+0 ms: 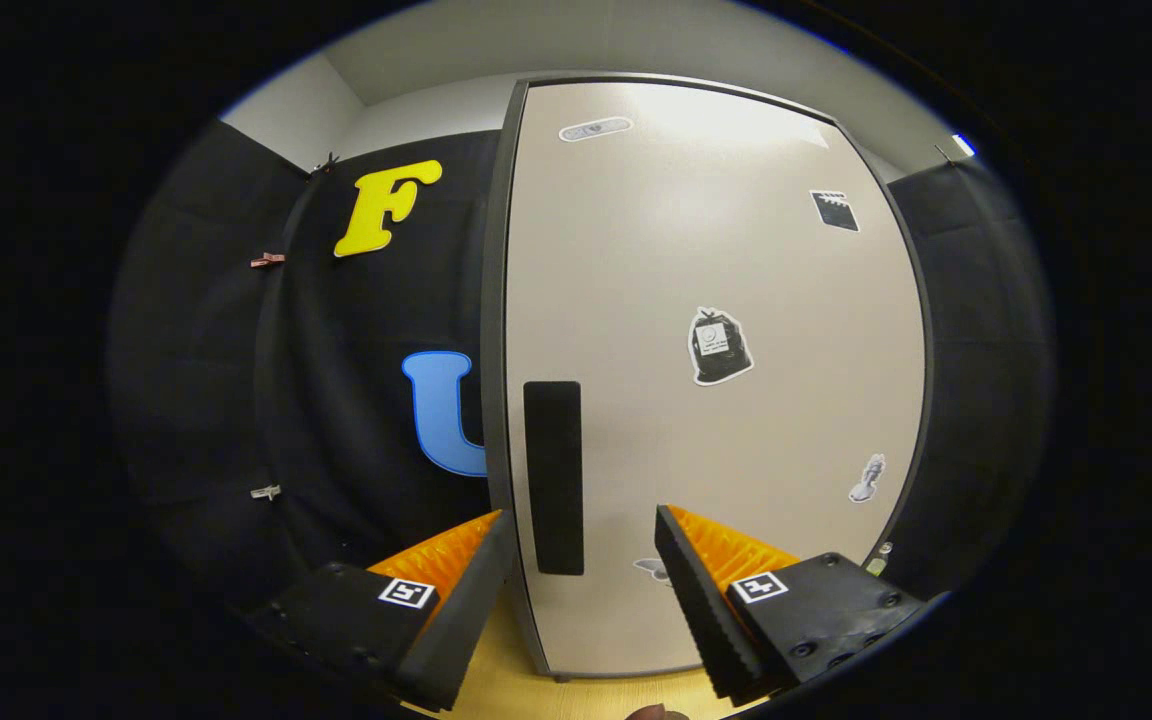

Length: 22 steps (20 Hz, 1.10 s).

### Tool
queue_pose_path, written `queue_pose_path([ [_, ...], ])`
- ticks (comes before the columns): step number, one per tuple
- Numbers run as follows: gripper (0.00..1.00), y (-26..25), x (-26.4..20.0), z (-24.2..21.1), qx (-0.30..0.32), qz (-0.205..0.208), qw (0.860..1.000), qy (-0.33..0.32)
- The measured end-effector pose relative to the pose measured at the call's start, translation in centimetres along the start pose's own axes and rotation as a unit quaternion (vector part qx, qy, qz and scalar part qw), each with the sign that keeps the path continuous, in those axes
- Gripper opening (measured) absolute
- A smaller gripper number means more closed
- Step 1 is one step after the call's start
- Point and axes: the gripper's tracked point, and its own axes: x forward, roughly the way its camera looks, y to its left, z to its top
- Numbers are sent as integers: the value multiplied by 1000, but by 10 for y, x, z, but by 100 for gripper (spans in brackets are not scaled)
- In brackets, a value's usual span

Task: Open the shoe cabinet door, grab the shoes and put them into the shoe cabinet, then close the shoe cabinet door.

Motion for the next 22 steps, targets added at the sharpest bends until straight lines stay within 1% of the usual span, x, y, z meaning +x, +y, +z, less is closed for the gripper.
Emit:
queue_pose_path([
  [2, 88, 4, 17, -4, 16, 2, 1000, 8],
  [4, 66, 9, 31, -7, 38, 1, 999, 18],
  [6, 55, 13, 37, -13, 47, -3, 998, 32],
  [7, 52, 11, 43, -11, 36, -17, 999, 16],
  [9, 39, 8, 37, -9, 22, -32, 999, 13],
  [10, 36, 9, 40, -11, 17, -35, 999, 19],
  [11, 32, 9, 40, -11, 12, -33, 999, 20],
  [12, 26, 10, 39, -12, 9, -26, 999, 25],
  [13, 25, 11, 38, -11, 6, -16, 1000, 25],
  [14, 18, 11, 37, -12, 8, -7, 1000, 30],
  [17, 18, 10, 24, -11, 3, 5, 999, 35],
  [22, 18, 5, -26, -8, 17, 36, 999, 35],
])
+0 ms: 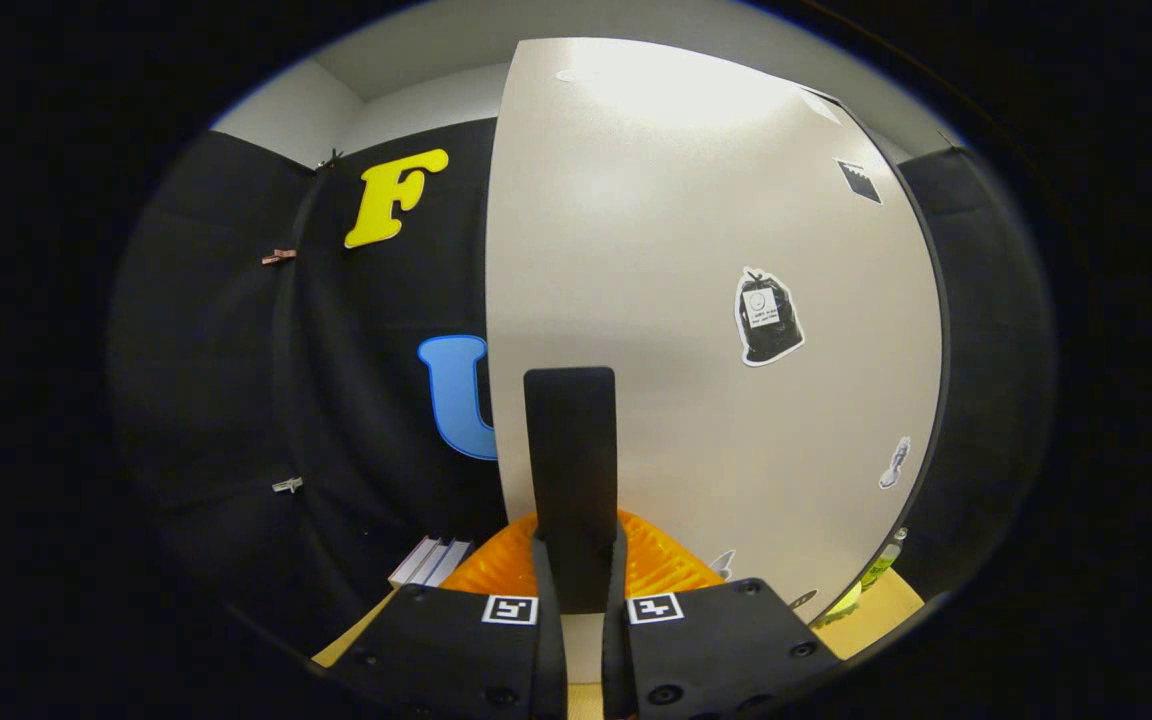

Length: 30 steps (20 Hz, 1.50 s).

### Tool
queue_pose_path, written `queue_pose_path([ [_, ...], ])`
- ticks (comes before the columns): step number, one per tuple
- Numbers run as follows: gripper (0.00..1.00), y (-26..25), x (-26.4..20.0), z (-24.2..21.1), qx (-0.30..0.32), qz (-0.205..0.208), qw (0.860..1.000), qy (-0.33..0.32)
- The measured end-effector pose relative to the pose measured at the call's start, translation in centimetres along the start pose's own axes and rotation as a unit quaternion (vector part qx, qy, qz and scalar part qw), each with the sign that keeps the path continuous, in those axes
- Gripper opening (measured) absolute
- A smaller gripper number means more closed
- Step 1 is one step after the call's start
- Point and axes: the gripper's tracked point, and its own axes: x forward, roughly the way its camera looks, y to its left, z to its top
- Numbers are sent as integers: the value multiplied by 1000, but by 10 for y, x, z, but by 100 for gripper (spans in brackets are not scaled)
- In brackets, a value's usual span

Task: Open the shoe cabinet door, grab the shoes and put them into the shoe cabinet, then close the shoe cabinet door.

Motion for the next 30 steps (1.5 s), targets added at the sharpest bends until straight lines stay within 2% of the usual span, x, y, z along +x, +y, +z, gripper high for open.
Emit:
queue_pose_path([
  [10, 17, -41, -93, 4, 10, 35, 999, -10],
  [20, 17, -91, -147, 9, 17, 53, 998, -29],
  [23, 17, -112, -159, 10, 22, 48, 998, -30],
  [30, 16, -179, -184, 15, 20, 9, 999, -29],
])
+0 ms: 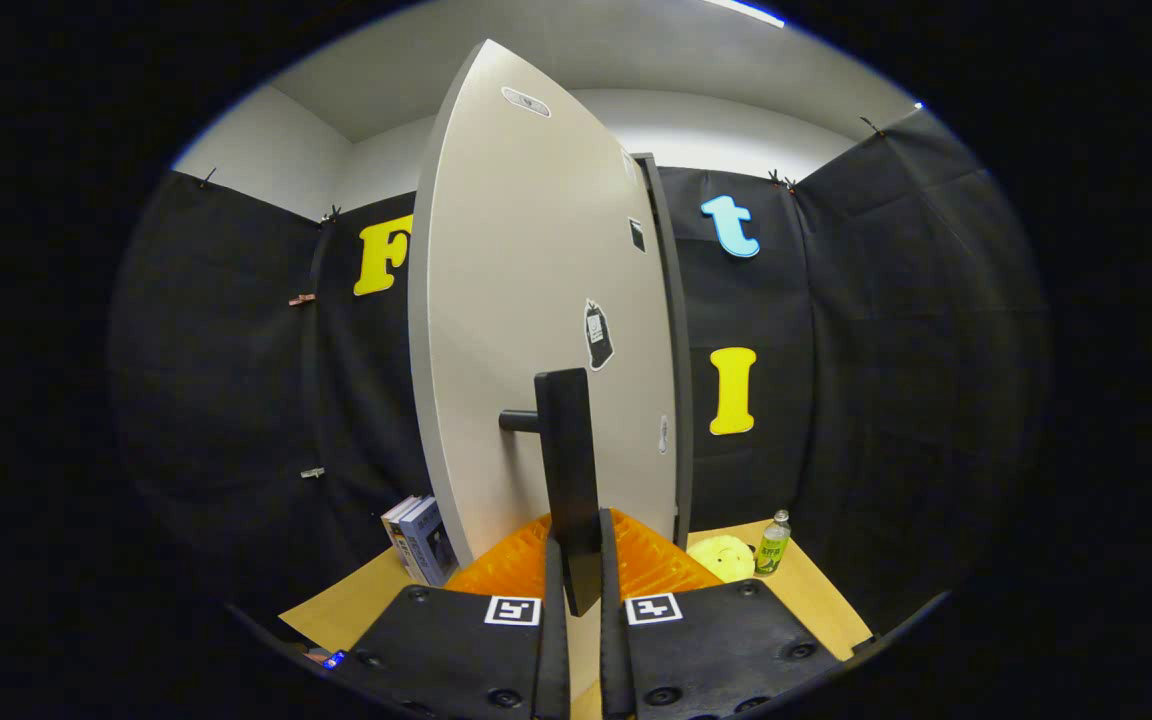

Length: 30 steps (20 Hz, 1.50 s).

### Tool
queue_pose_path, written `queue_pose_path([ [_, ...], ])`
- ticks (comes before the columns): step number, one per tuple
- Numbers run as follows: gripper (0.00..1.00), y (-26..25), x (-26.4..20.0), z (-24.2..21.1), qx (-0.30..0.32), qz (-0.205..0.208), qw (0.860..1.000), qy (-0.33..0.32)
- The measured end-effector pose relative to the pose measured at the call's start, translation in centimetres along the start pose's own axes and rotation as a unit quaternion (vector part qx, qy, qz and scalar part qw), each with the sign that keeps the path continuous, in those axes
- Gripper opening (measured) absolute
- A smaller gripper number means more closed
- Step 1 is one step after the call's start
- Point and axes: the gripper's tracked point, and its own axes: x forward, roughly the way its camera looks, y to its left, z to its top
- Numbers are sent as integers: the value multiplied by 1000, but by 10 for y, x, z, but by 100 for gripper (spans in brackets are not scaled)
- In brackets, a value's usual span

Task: Open the shoe cabinet door, grab the shoes and put them into the shoe cabinet, then close the shoe cabinet door.

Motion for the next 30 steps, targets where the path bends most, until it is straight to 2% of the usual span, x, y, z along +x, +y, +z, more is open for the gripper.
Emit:
queue_pose_path([
  [7, 15, -77, -11, 7, 17, -22, 1000, 11],
  [11, 10, -108, -13, 10, 13, -24, 999, 19],
  [15, 10, -107, -19, 12, 25, -9, 999, 17],
  [24, 10, -106, -82, -8, 11, -65, 997, 33],
  [27, 45, -80, -101, -35, 0, -52, 996, 77],
  [30, 79, -25, -105, -64, -3, 7, 994, 110],
])
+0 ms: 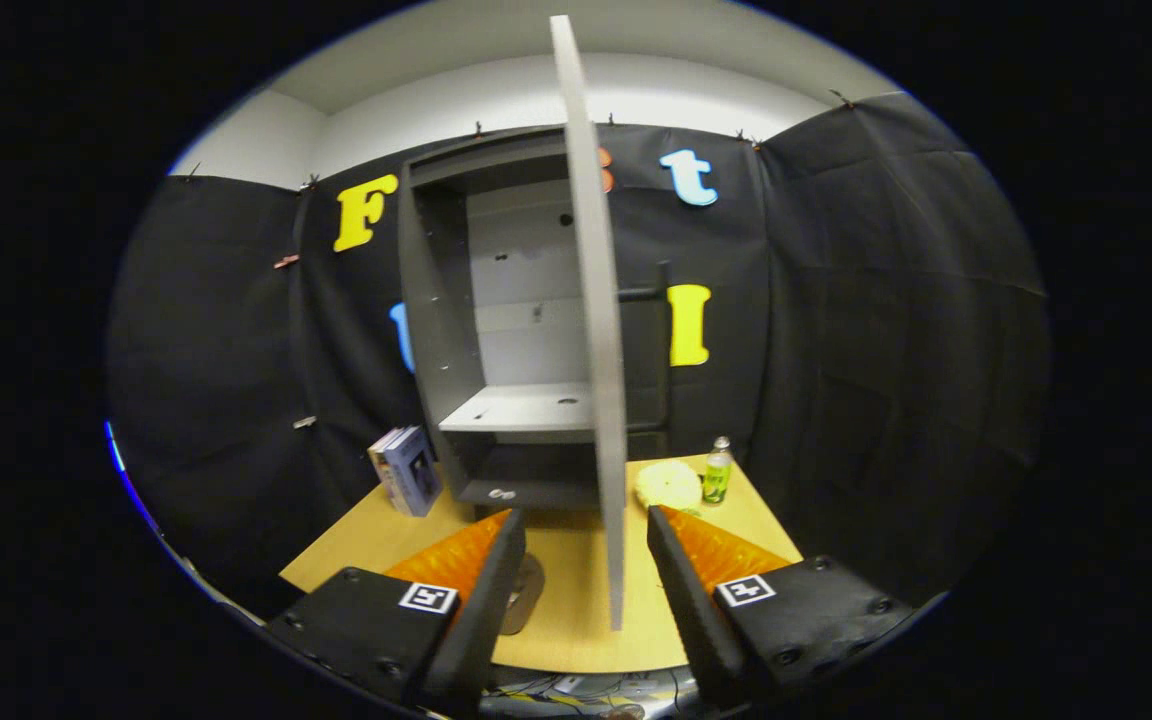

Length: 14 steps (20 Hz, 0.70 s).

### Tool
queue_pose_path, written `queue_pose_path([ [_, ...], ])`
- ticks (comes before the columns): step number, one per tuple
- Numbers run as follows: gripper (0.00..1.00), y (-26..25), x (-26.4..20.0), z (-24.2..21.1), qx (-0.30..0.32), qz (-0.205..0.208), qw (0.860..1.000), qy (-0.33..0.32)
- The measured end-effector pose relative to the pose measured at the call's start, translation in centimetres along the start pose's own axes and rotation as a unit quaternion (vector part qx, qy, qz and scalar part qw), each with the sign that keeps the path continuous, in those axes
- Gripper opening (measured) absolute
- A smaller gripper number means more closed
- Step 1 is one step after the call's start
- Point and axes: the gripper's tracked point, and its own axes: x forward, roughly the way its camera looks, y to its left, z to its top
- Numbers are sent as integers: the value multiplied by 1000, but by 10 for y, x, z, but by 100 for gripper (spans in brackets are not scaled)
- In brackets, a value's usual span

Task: Open the shoe cabinet door, grab the shoes and put them into the shoe cabinet, then close the shoe cabinet door.

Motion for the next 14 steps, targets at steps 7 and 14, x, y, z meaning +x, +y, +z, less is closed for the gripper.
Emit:
queue_pose_path([
  [7, 98, 75, 65, -116, 32, 49, 990, 129],
  [14, 99, 112, 155, -228, 52, 50, 976, 207],
])
